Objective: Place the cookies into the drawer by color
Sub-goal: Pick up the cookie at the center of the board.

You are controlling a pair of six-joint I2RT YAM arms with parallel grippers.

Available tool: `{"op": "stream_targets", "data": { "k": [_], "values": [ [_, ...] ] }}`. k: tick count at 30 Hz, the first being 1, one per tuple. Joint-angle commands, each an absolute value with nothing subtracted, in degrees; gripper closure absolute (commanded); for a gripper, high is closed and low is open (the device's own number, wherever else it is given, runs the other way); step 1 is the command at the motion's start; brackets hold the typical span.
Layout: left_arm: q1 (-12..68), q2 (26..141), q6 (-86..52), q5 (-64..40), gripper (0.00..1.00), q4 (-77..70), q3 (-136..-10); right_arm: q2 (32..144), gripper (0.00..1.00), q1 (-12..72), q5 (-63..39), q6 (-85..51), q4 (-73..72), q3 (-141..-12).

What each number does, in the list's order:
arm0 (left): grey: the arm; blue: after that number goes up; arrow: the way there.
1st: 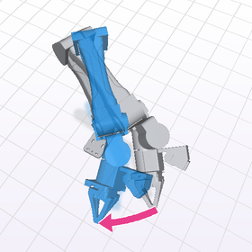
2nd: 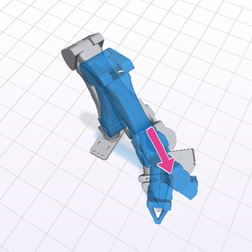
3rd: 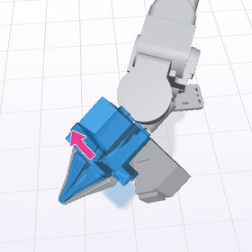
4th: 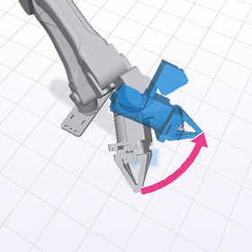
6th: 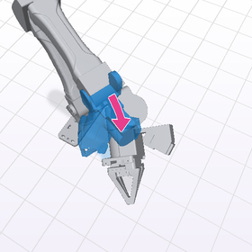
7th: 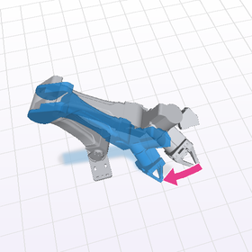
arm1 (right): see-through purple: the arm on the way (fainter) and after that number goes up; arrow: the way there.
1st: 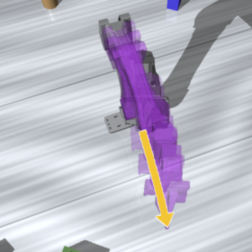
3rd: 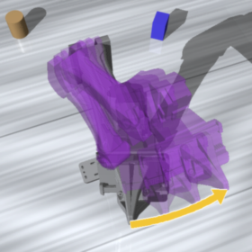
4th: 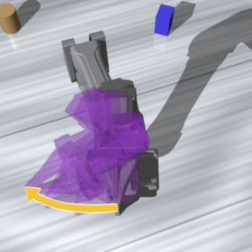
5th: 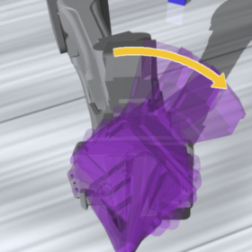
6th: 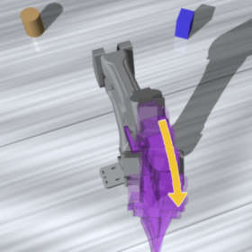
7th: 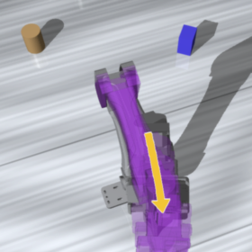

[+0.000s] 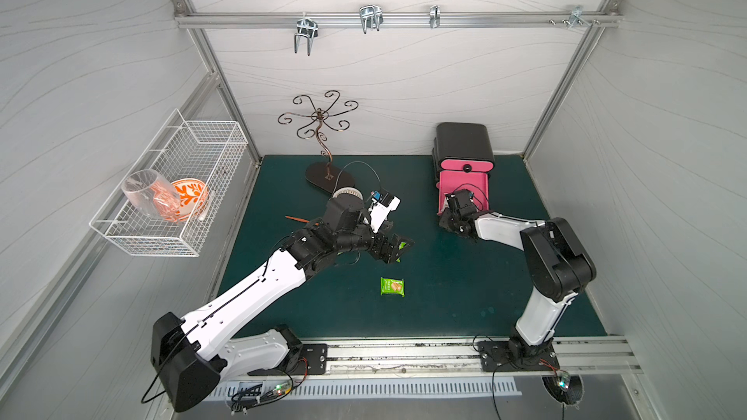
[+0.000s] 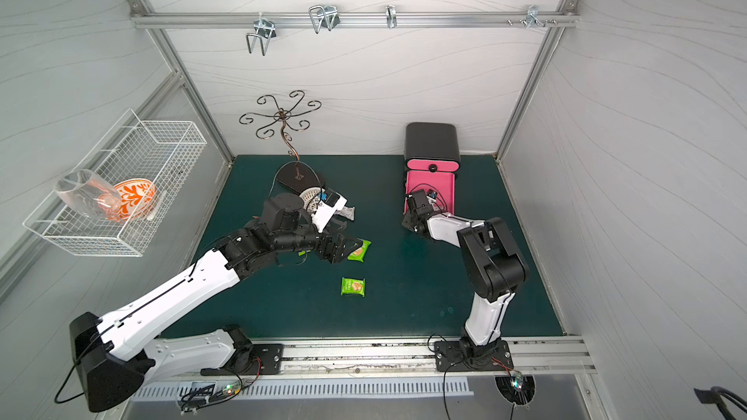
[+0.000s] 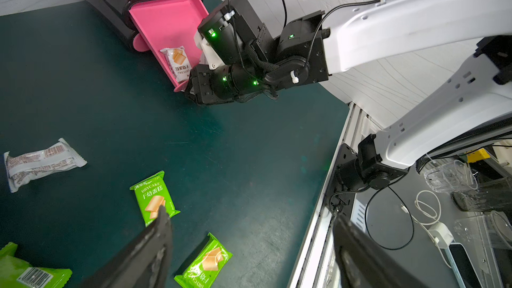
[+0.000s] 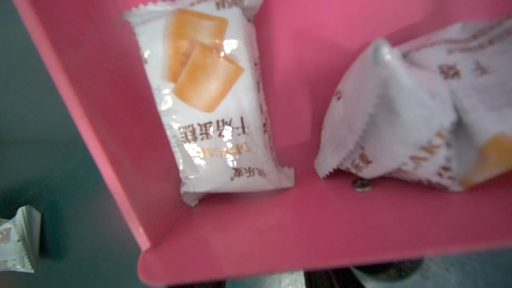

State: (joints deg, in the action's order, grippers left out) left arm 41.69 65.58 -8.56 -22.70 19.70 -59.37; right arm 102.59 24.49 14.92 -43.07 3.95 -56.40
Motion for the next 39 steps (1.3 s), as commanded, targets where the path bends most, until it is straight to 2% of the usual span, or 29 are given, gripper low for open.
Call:
{"op": "stream_targets", "data": {
  "k": [1, 7, 12, 16, 18, 26, 33, 39],
  "values": [
    [41.8, 64.2, -7.4, -22.2, 0.09, 18.7, -59.6, 103.8, 0.54, 24.8, 19.9, -43.5, 5.7, -57.4],
    [41.8, 63.6, -7.6, -22.2, 0.09, 19.2, -59.4, 104.3, 0.51, 27.3, 29.7, -42.2, 9.8, -58.7],
    [41.8, 62.7, -7.9, -22.2, 0.09, 19.5, -58.9, 107.6, 0.49, 26.8, 27.2, -39.5, 6.6, -59.4],
    [41.8, 62.1, -7.9, -22.1, 0.09, 20.2, -58.8, 109.6, 0.58, 26.7, 27.7, -40.5, 6.4, -59.8],
    [41.7, 61.9, -8.0, -21.9, 0.09, 20.4, -58.6, 110.4, 0.69, 26.8, 27.7, -39.3, 5.7, -60.0],
    [41.7, 61.5, -8.1, -21.8, 0.09, 19.9, -58.2, 109.1, 1.0, 26.5, 24.2, -36.8, 5.8, -59.2],
    [41.7, 61.5, -8.1, -21.5, 0.09, 19.3, -57.8, 99.7, 1.0, 27.0, 13.0, -32.0, 4.2, -53.0],
    [41.6, 62.1, -8.9, -21.8, 0.09, 17.5, -57.4, 87.5, 1.0, 27.5, 4.6, -32.8, 9.9, -48.9]
  ]
}}
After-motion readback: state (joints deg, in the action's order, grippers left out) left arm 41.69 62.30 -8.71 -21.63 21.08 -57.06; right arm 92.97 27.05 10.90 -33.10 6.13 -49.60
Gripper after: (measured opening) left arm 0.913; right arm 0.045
